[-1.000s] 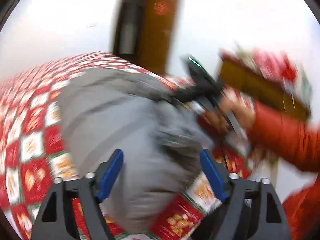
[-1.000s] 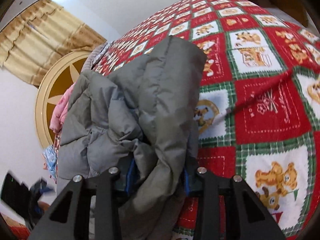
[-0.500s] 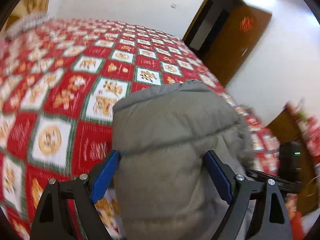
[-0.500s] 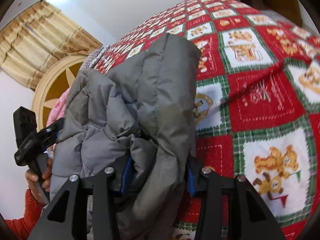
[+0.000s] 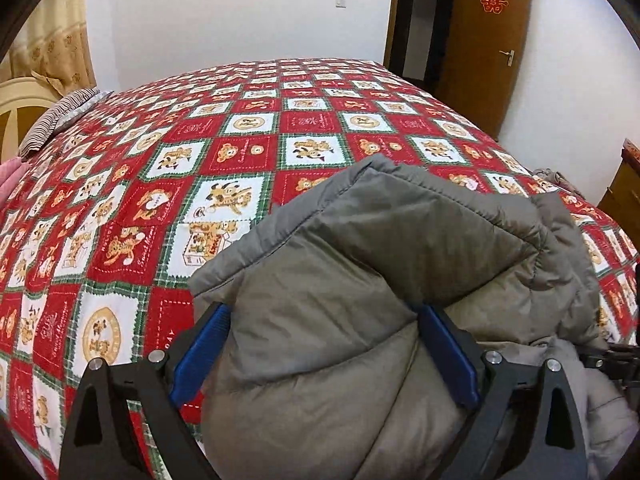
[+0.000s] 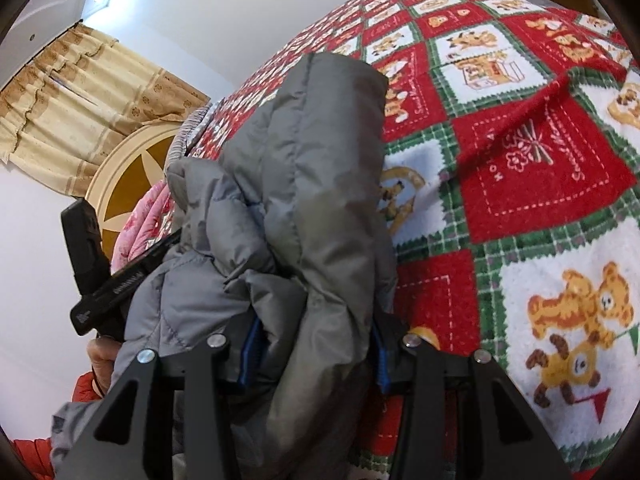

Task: Fold large clothes

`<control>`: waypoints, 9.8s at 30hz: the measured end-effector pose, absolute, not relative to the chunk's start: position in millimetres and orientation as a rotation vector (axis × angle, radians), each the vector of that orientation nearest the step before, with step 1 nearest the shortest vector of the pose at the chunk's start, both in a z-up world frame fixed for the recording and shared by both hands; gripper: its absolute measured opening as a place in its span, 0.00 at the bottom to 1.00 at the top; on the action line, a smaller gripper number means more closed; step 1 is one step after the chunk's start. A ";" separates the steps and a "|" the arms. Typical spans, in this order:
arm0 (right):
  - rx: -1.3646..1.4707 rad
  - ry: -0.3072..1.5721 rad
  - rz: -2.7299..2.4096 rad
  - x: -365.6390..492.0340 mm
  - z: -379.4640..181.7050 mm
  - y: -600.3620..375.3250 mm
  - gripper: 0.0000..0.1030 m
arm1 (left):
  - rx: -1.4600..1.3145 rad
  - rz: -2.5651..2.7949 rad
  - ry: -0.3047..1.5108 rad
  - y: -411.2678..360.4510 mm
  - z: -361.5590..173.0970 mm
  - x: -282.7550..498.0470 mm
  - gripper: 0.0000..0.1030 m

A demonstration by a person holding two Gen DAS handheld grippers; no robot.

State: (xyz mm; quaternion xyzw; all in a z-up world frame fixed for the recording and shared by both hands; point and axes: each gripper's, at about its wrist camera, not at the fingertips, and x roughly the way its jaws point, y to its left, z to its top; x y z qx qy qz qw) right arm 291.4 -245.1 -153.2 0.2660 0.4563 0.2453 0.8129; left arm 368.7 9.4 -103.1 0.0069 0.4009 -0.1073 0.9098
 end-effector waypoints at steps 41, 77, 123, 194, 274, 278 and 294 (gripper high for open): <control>0.233 0.844 -0.194 311.1 -110.6 -191.4 0.54 | 0.150 -0.186 0.749 -6.5 -75.1 371.4 0.99; 0.268 0.738 0.047 241.3 -74.7 -221.4 0.77 | -0.320 -0.306 0.914 120.1 -84.5 303.7 0.99; 0.330 0.863 0.340 248.8 -144.6 -180.8 0.91 | -0.465 -0.557 0.894 88.6 -137.5 305.8 0.99; 0.266 0.634 0.243 166.7 -38.3 -167.1 0.27 | -0.496 -0.676 0.745 77.4 -40.2 253.9 0.51; 0.355 0.550 -0.074 174.8 -27.1 -380.7 0.58 | 0.122 -0.454 0.851 -119.4 -104.8 332.3 0.52; 0.402 0.713 0.039 187.6 -64.8 -363.6 0.27 | 0.136 -0.445 0.858 -120.1 -102.9 330.7 0.52; 0.351 0.788 0.009 192.3 -70.2 -371.4 0.23 | 0.216 -0.448 0.825 -127.0 -100.1 326.3 0.55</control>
